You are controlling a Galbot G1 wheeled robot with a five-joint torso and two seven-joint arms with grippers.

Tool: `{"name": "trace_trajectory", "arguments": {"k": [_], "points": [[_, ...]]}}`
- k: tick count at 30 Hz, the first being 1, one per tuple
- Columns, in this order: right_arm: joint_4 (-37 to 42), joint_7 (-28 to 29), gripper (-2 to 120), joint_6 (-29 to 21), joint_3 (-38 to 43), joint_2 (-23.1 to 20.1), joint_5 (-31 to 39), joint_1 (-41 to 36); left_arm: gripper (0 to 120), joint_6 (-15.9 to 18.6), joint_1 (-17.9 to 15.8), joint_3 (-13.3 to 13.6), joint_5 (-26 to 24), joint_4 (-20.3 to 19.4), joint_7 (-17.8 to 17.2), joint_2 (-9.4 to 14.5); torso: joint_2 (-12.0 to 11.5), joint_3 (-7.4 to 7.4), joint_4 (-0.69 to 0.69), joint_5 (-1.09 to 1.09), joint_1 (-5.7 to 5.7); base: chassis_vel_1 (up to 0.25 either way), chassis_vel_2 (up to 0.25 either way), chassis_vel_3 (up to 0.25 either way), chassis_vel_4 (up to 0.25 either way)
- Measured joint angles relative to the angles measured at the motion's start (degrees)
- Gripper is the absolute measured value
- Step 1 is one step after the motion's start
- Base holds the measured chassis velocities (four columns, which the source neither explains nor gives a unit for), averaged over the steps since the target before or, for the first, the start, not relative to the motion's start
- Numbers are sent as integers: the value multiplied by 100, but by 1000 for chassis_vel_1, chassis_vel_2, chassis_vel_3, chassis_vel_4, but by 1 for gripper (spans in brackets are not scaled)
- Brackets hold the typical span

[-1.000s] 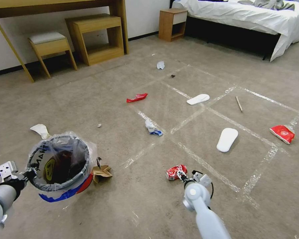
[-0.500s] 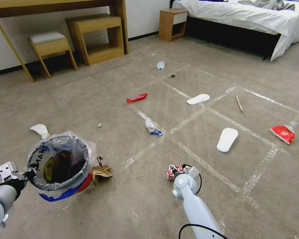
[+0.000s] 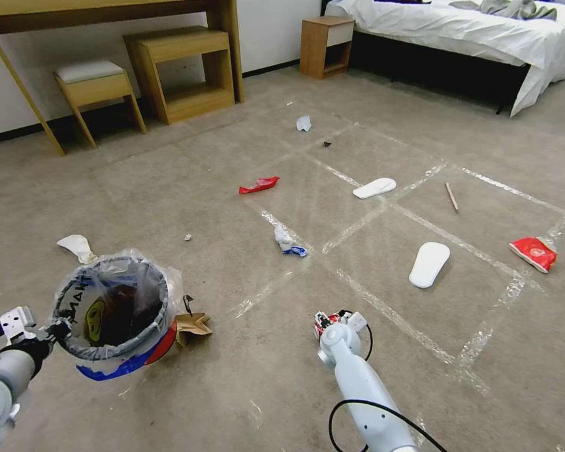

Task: Pick up the trash bin and place the garbage on the floor into it.

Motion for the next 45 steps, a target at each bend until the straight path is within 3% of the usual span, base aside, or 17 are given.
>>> {"name": "trace_trajectory", "arguments": {"k": [10, 29, 45], "points": [[-223, -134, 87, 43, -116, 7, -138, 115, 1, -91, -106, 140, 86, 113, 25, -12, 1, -1, -1, 1, 0, 0, 0, 0, 0], [-243, -314, 86, 65, -217, 5, -258, -30, 1, -193, -180, 266, 158, 191, 51, -2, 0, 0, 4, 2, -1, 0, 0, 0, 0], [32, -244, 49, 64, -309, -59, -259, -253, 1, -244, -140, 279, 247, 179, 70, -45, -2, 2, 0, 2, -1, 0, 0, 0, 0]]}}
